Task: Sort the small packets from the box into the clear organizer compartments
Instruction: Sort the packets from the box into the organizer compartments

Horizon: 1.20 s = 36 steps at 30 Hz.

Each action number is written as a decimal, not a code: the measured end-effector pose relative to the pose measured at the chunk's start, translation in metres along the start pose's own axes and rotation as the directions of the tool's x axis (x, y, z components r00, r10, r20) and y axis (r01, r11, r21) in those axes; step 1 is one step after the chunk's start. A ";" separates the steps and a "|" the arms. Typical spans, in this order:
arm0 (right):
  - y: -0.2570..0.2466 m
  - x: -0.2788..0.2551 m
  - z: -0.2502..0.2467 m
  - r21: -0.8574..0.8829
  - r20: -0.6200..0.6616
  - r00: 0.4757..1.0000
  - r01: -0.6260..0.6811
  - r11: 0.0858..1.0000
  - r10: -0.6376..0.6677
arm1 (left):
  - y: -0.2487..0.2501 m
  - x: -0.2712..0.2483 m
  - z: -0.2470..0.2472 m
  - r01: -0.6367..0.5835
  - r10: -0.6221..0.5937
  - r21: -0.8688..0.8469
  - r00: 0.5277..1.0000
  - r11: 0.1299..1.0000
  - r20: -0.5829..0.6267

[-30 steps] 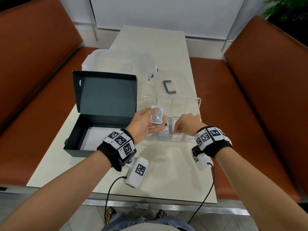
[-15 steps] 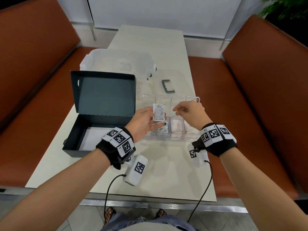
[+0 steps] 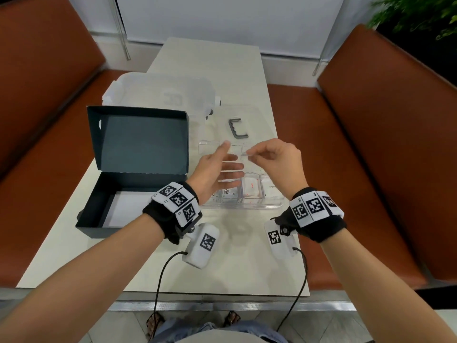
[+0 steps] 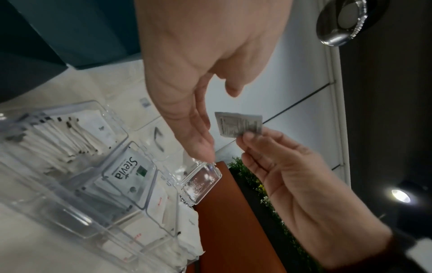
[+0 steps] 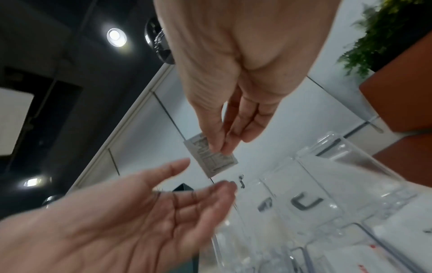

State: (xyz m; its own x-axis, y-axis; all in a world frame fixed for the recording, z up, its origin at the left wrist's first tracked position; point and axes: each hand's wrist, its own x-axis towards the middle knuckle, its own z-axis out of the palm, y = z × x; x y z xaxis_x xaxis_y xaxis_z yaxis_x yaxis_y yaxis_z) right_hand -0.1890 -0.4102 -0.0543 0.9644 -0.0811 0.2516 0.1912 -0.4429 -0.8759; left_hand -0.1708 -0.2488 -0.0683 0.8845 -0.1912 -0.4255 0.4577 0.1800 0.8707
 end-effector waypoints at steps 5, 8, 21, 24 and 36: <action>0.017 -0.021 0.002 -0.018 0.065 0.994 -0.089 0.996 0.090 | -0.003 0.002 -0.003 -0.129 0.126 0.124 0.991 0.984 0.034; 0.026 -0.025 0.006 0.115 0.019 0.980 -0.199 0.973 0.199 | -0.005 0.004 -0.006 -0.155 0.153 0.211 0.988 0.965 0.030; 0.041 -0.013 0.050 -0.033 0.059 0.888 -0.456 0.890 0.457 | -0.011 0.017 -0.028 -0.202 0.269 0.503 0.961 0.840 -0.064; 0.045 -0.017 0.061 -0.116 0.045 0.889 -0.449 0.886 0.456 | -0.014 0.015 -0.036 -0.189 0.256 0.514 0.965 0.836 -0.061; 0.051 -0.018 0.074 -0.375 0.044 0.925 -0.334 0.865 0.377 | -0.020 0.013 -0.044 -0.179 0.212 0.498 0.977 0.848 -0.010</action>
State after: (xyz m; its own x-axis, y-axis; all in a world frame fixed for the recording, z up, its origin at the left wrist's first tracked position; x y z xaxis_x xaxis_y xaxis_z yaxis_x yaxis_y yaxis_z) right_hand -0.1833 -0.3653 -0.1337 0.9724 -0.2024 -0.1159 -0.2256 -0.6906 -0.6871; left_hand -0.1645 -0.2128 -0.1024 0.9623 -0.1388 -0.2337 0.1854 -0.2937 0.9378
